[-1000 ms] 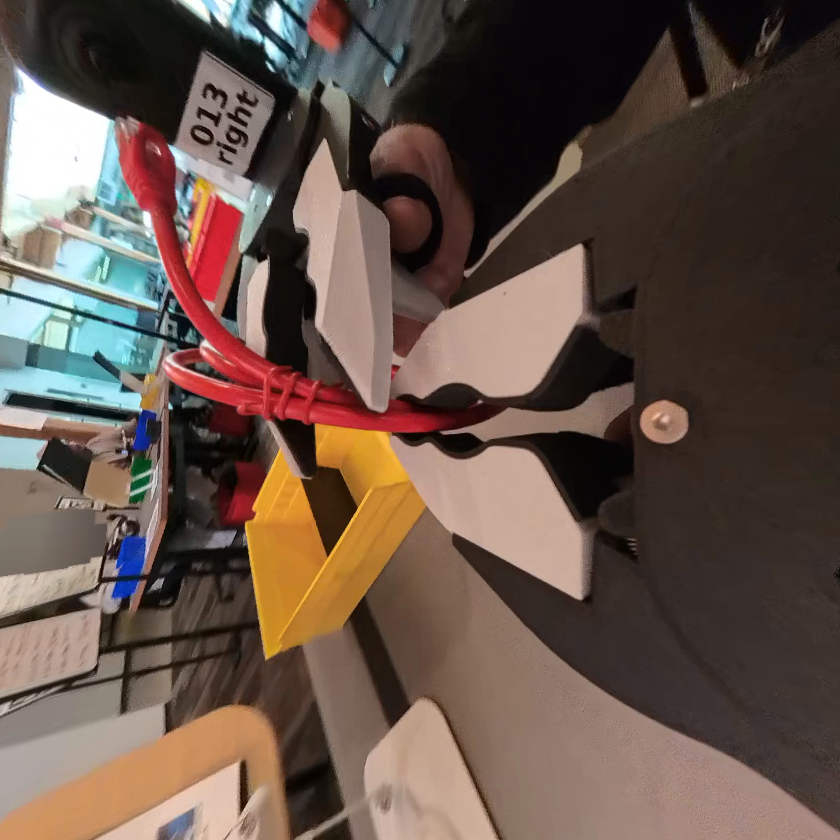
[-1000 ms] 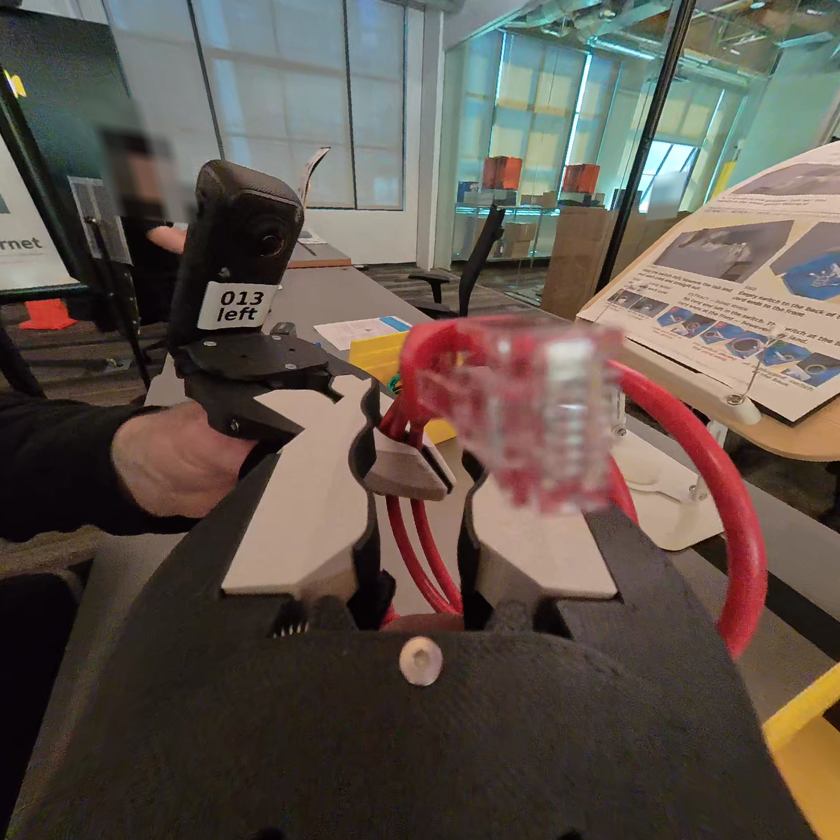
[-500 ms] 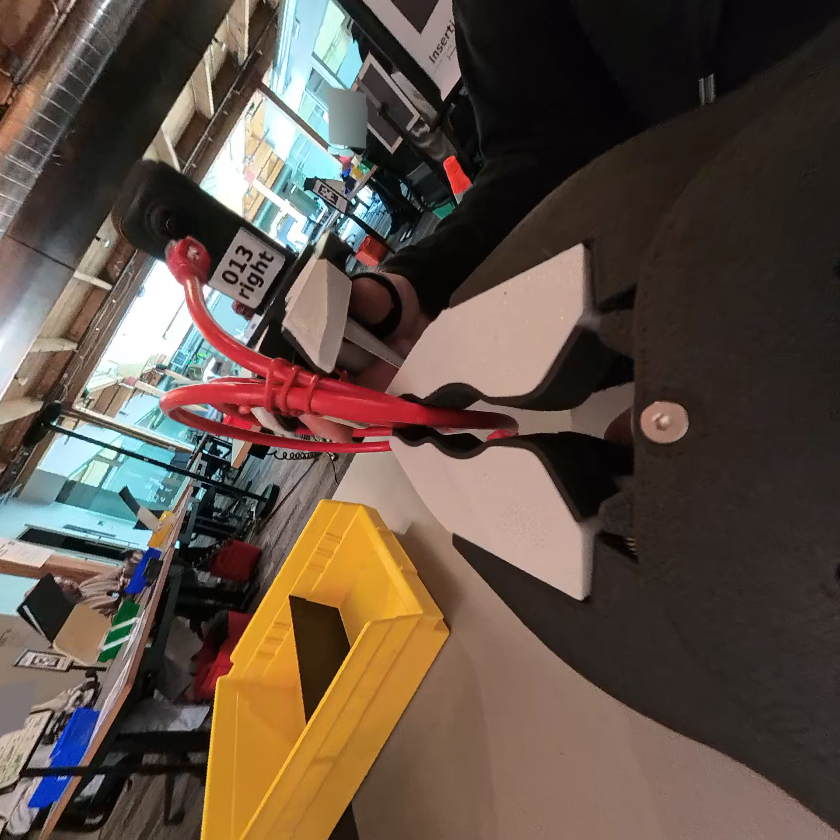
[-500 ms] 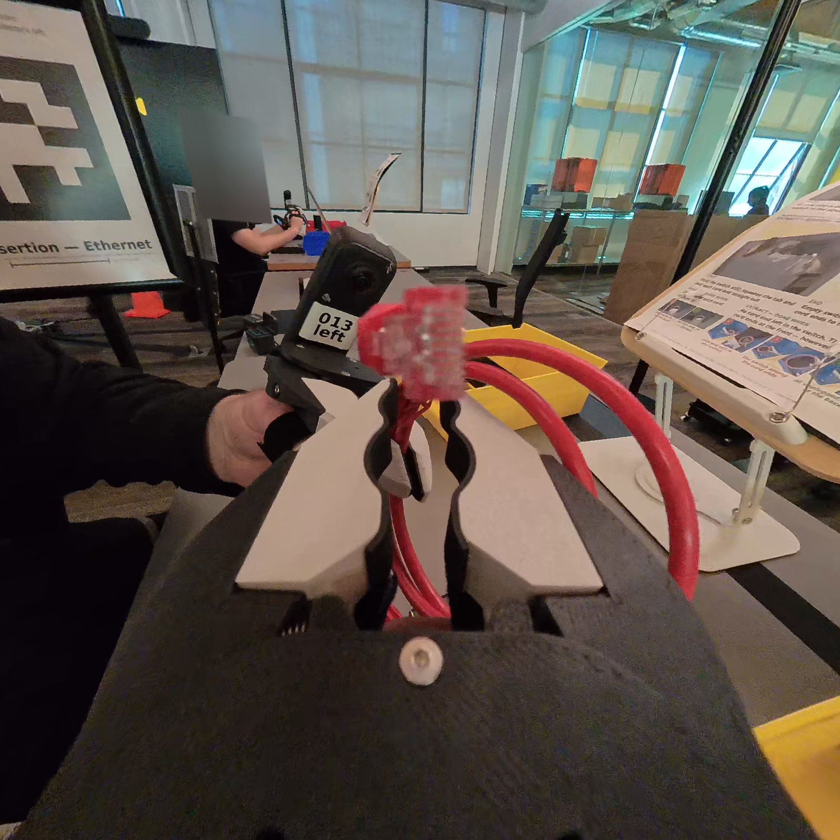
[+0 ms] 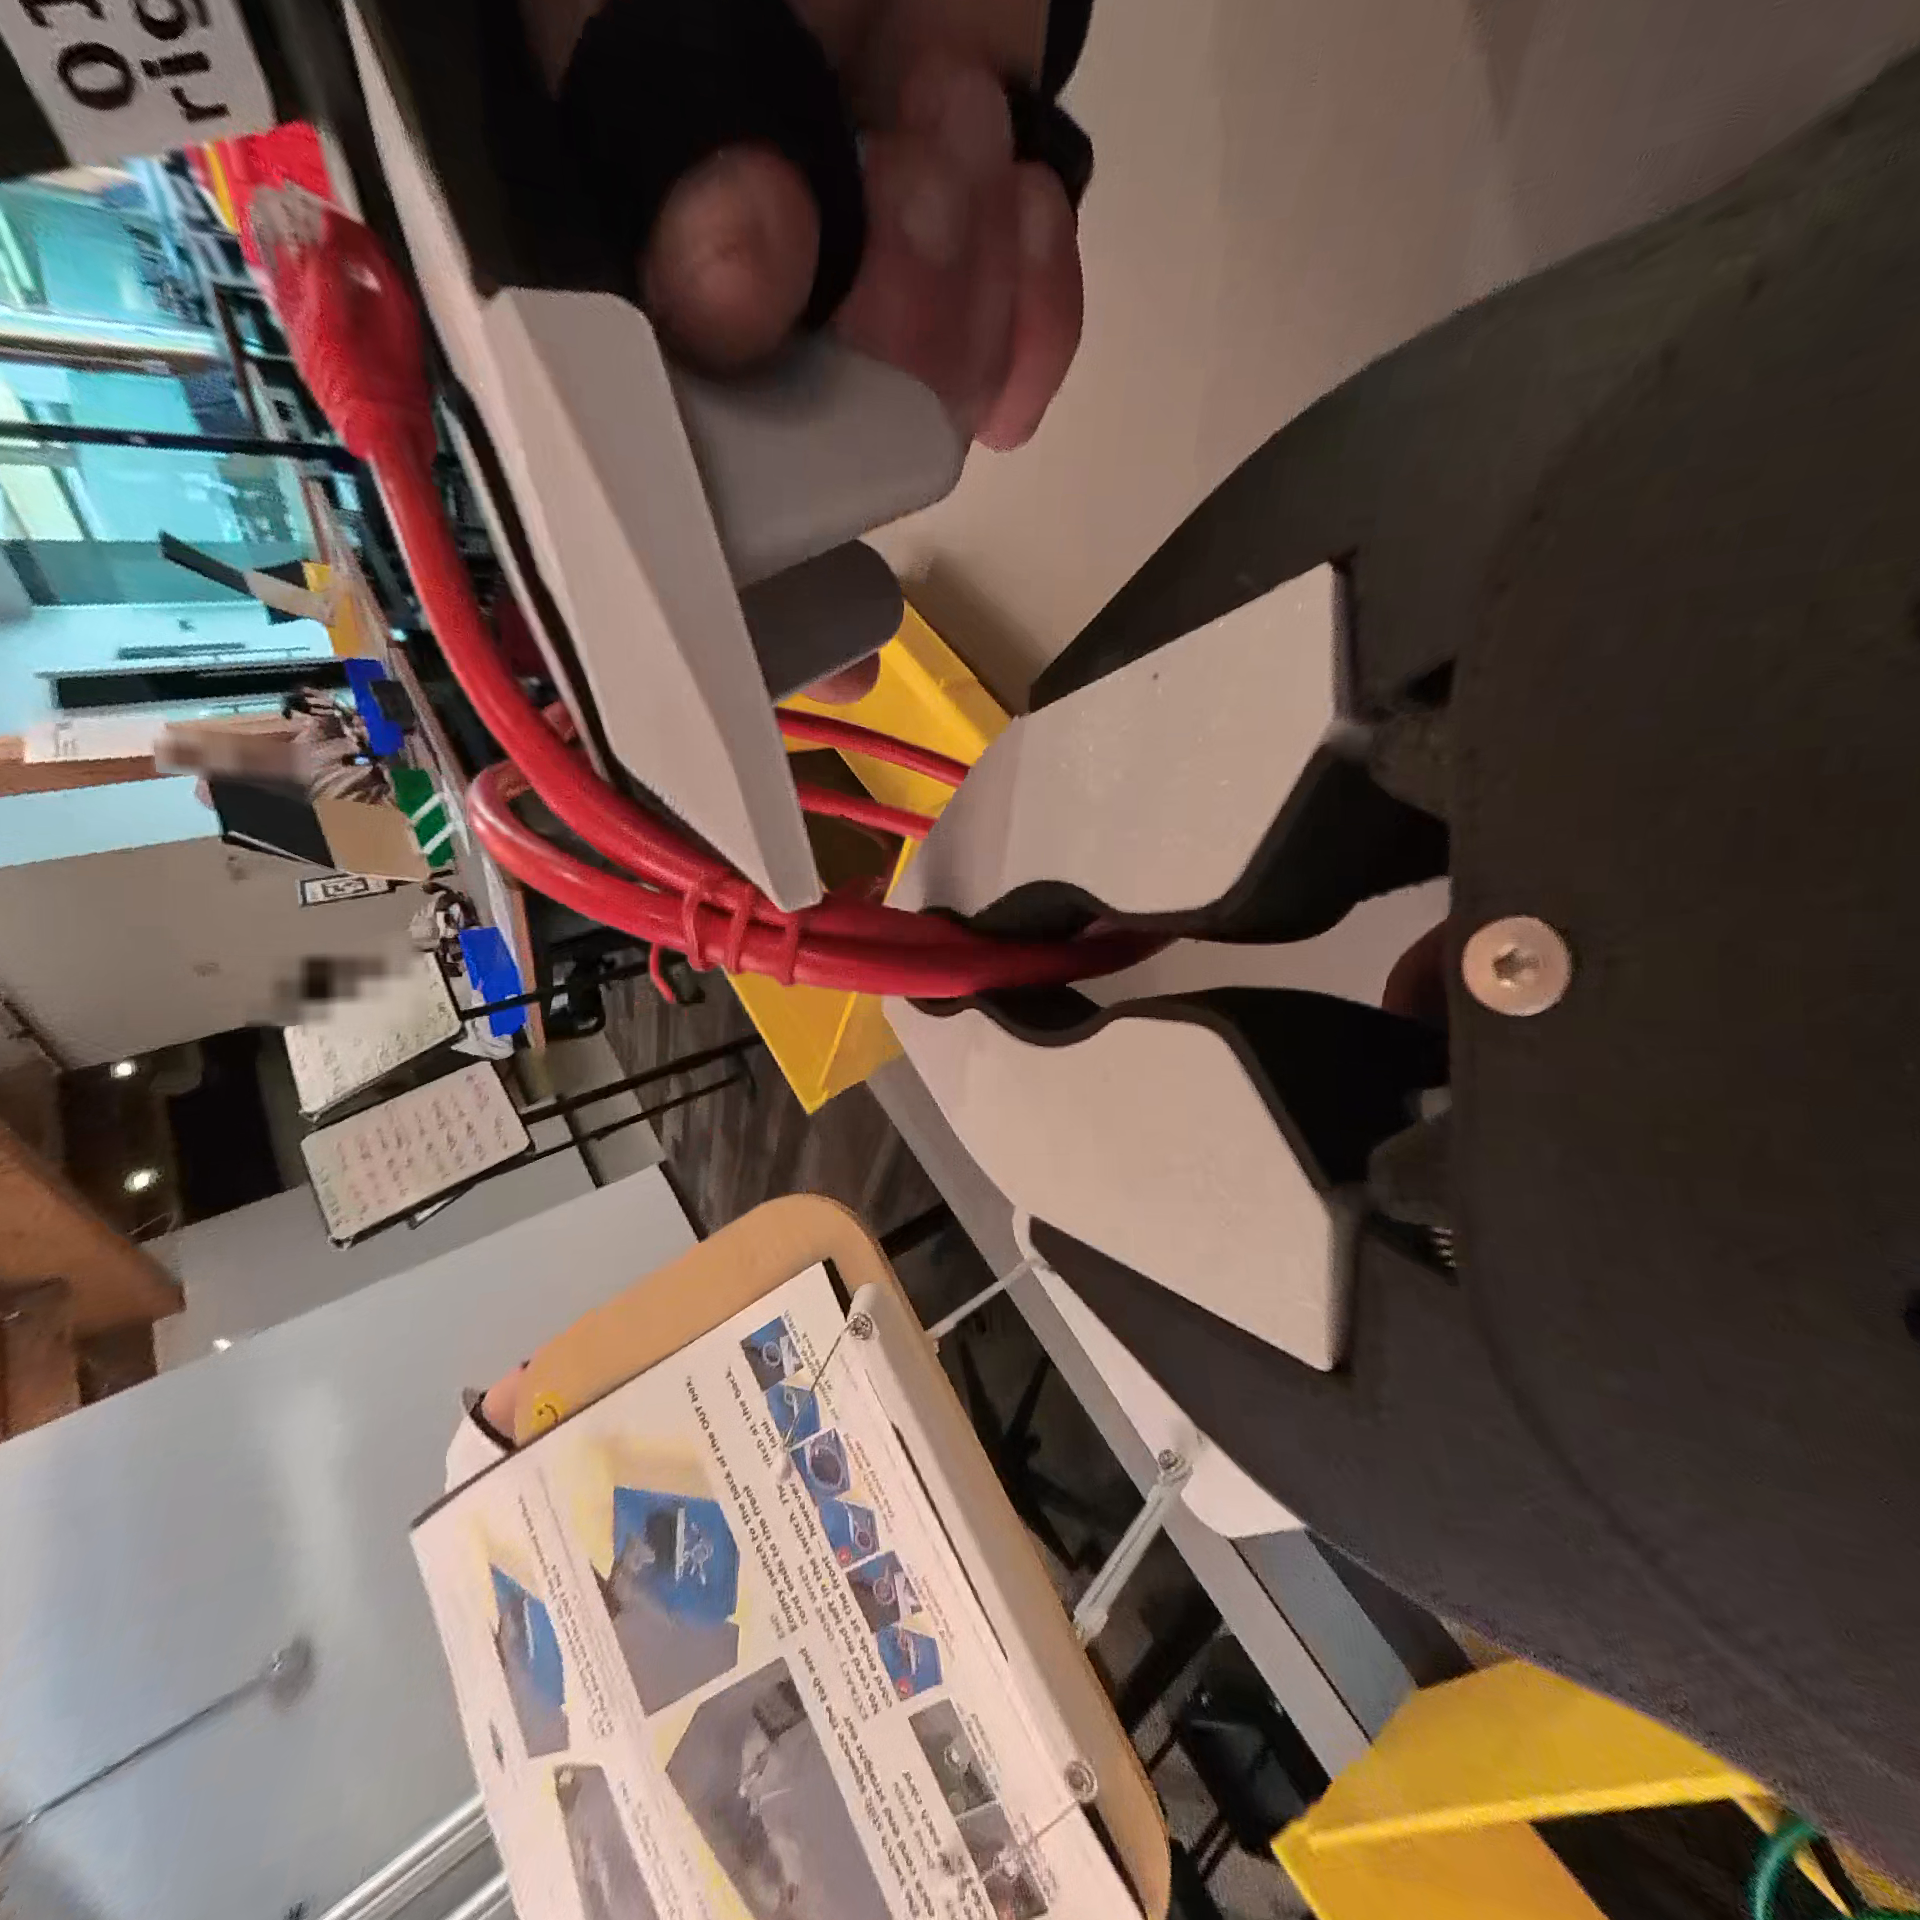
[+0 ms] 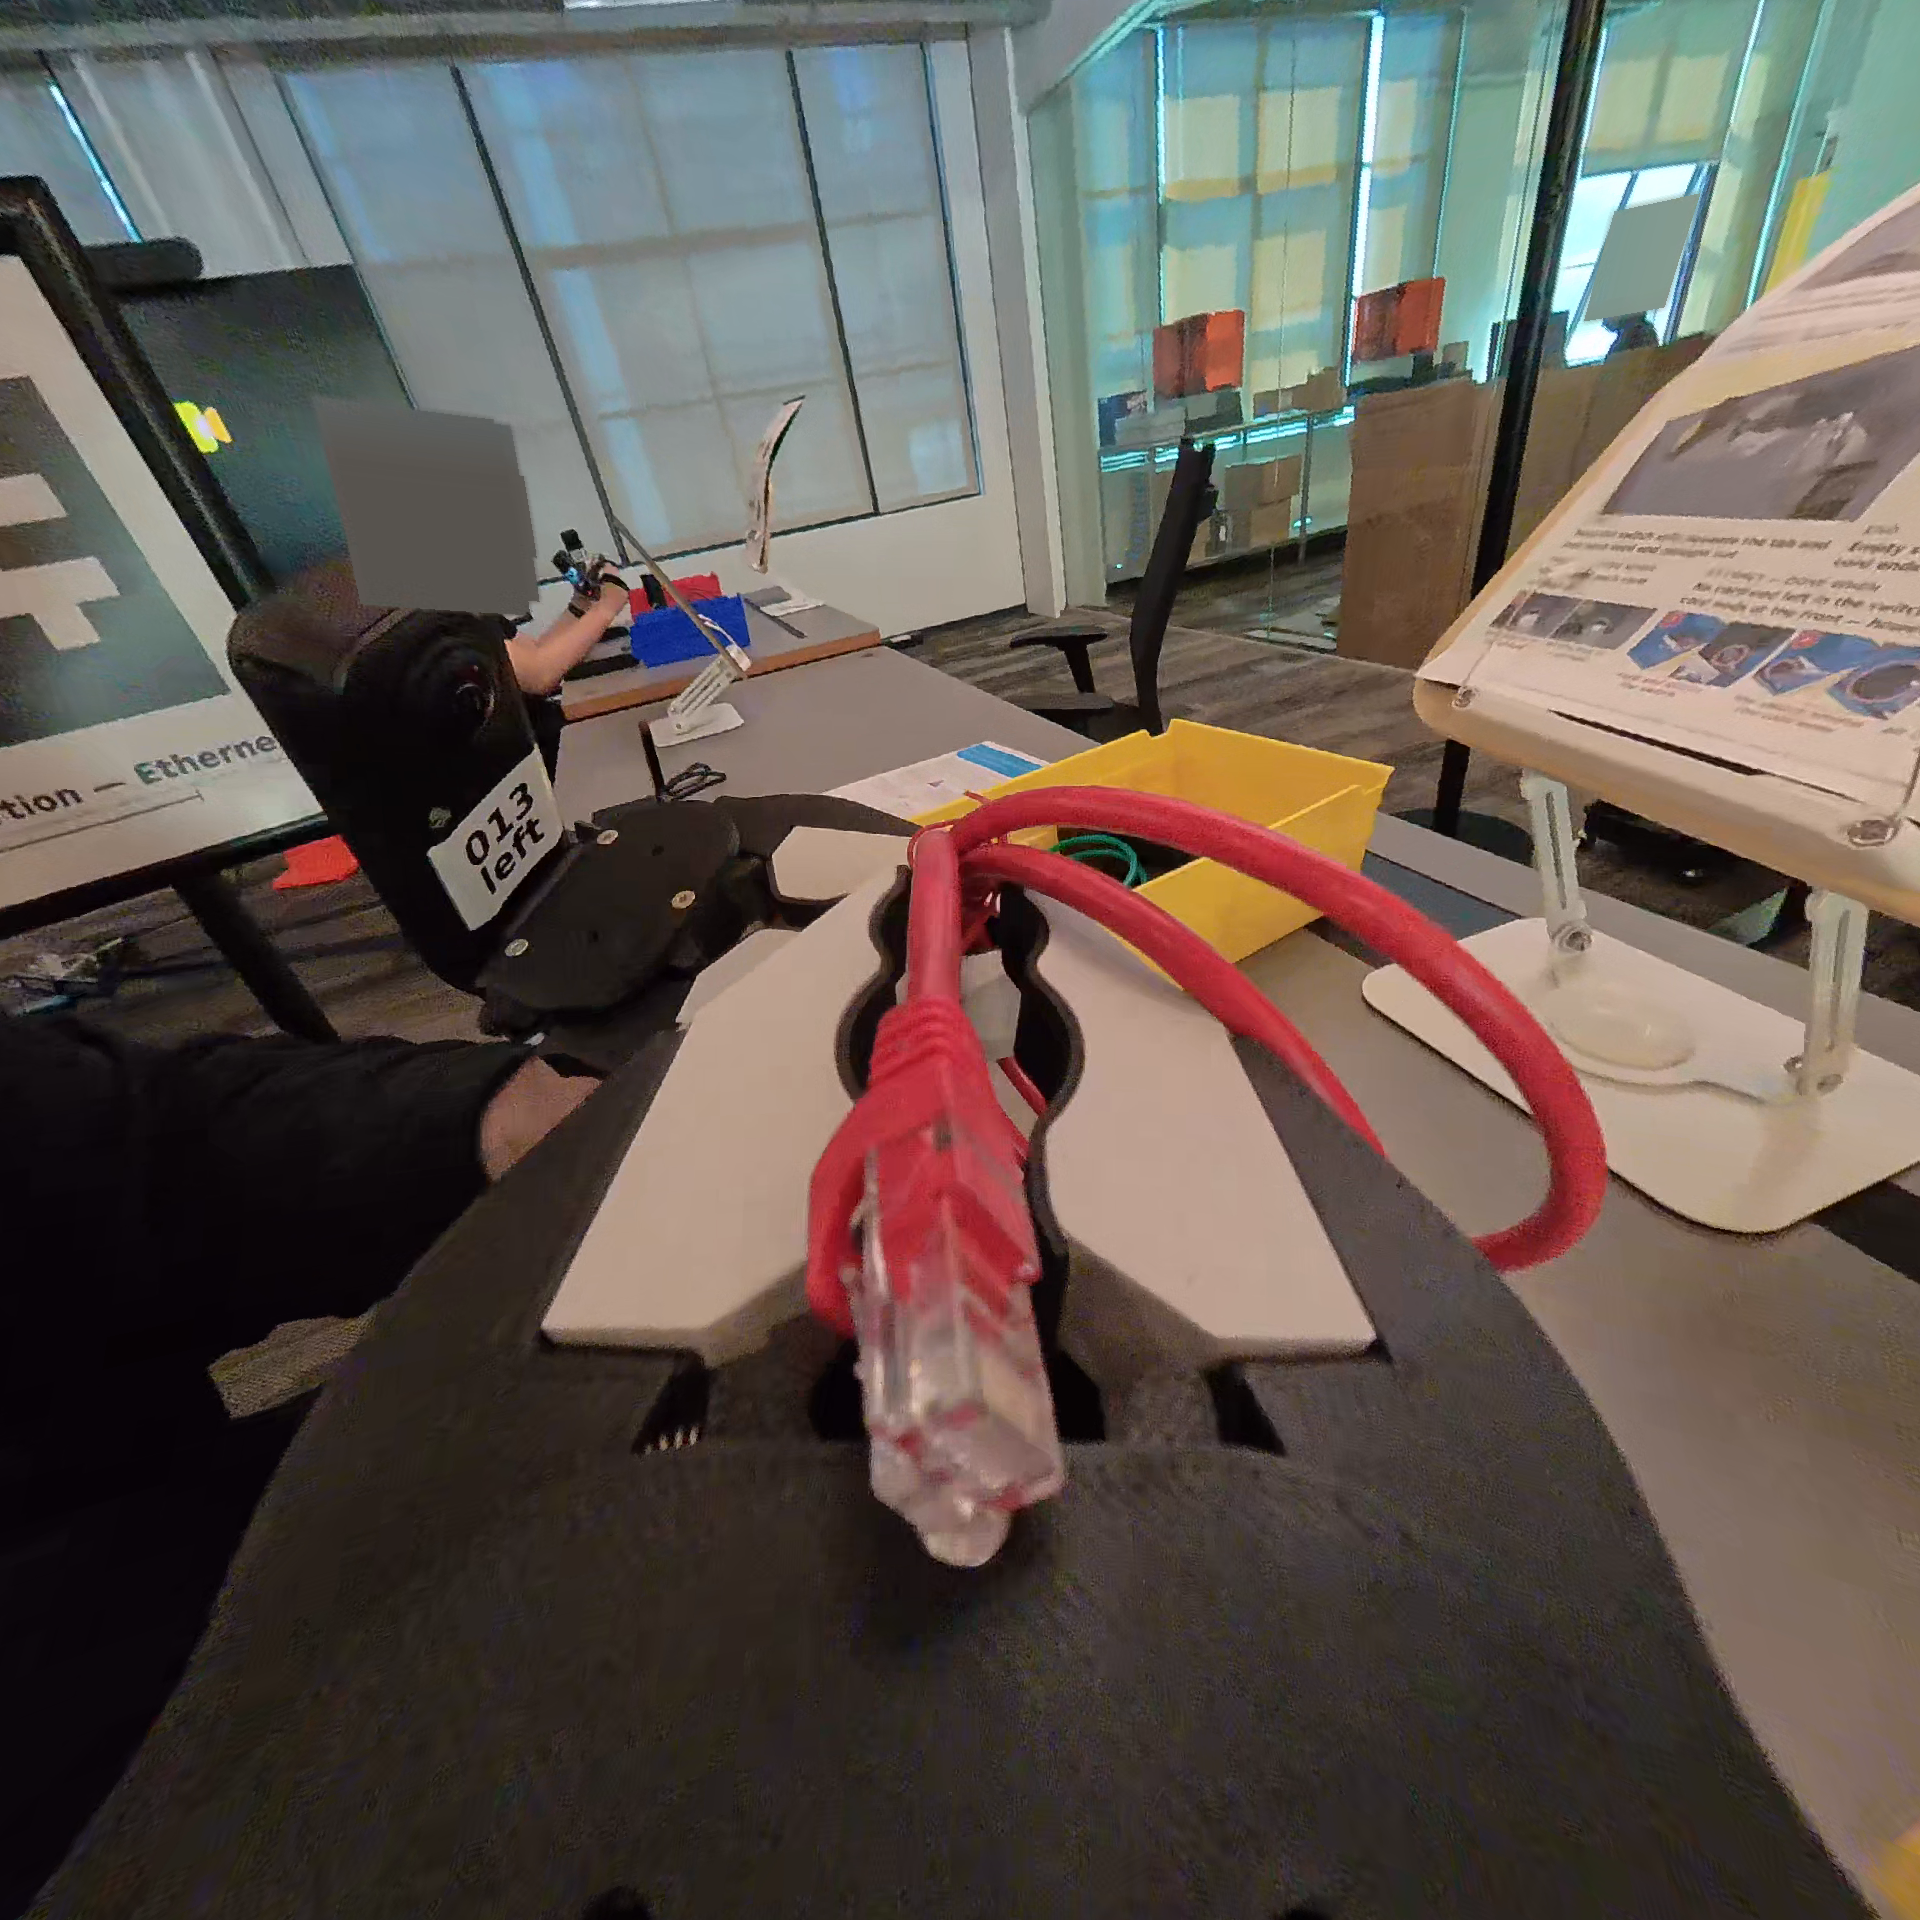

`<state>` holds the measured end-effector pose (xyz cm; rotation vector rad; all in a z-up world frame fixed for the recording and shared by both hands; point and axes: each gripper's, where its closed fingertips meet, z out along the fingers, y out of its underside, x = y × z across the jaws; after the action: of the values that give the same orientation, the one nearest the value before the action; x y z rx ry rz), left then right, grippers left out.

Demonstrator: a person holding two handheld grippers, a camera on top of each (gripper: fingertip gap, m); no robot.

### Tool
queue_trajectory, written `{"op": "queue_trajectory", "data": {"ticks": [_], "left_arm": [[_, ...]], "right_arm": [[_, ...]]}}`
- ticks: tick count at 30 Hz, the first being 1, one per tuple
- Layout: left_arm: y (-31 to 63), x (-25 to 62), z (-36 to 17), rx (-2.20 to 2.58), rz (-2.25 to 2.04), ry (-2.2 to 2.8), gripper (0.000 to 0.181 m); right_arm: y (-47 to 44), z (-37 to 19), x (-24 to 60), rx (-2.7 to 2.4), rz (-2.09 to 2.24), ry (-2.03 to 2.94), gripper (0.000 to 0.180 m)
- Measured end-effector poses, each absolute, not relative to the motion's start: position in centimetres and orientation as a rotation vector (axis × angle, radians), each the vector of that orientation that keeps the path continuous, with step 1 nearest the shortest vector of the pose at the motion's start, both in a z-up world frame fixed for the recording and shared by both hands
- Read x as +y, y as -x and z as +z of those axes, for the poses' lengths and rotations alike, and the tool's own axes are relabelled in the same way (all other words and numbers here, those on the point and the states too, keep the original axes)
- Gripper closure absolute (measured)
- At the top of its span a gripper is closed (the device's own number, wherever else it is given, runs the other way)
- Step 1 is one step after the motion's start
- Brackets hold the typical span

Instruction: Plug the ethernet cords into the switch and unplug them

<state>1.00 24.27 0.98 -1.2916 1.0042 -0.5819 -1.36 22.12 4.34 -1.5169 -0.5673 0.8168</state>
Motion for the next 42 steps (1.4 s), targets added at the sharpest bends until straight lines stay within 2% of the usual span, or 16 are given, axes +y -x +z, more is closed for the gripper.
{"op": "queue_trajectory", "data": {"ticks": [4, 10, 13, 15, 19, 27, 29, 36, 42], "left_arm": [[-1.0, 24.1, 1.4, 0.925, -0.853, 1.382, 0.178], [-1.6, 22.7, 1.8, 0.922, -1.15, 1.41, 0.177], [-2.1, 22.0, 1.6, 0.919, -1.234, 1.398, 0.178], [-2.2, 21.7, 1.6, 0.924, -1.246, 1.379, 0.178], [-2.4, 20.9, 2.0, 0.915, -1.361, 1.353, 0.178], [-2.5, 19.4, 3.0, 0.956, -1.427, 1.288, 0.179], [-2.2, 19.7, 3.3, 0.92, -1.473, 1.291, 0.179], [-2.6, 18.1, 3.0, 1.022, -1.489, 1.231, 0.179], [-2.1, 17.7, 3.3, 1.048, -1.583, 1.176, 0.179]], "right_arm": [[1.4, 4.4, 21.4, -0.671, 0.739, 1.497, 0.151], [1.0, 4.7, 21.8, -0.642, 0.664, 1.47, 0.163], [1.0, 5.0, 22.0, -0.597, 0.692, 1.468, 0.163], [0.9, 4.8, 22.1, -0.584, 0.728, 1.476, 0.163], [0.6, 5.0, 21.5, -0.586, 0.846, 1.425, 0.18], [0.0, 5.3, 21.5, -0.567, 0.897, 1.389, 0.178], [0.1, 5.4, 21.1, -0.599, 0.906, 1.388, 0.17], [0.4, 5.3, 21.1, -0.577, 0.952, 1.4, 0.179], [0.1, 6.0, 20.2, -0.563, 1.131, 1.352, 0.175]]}}
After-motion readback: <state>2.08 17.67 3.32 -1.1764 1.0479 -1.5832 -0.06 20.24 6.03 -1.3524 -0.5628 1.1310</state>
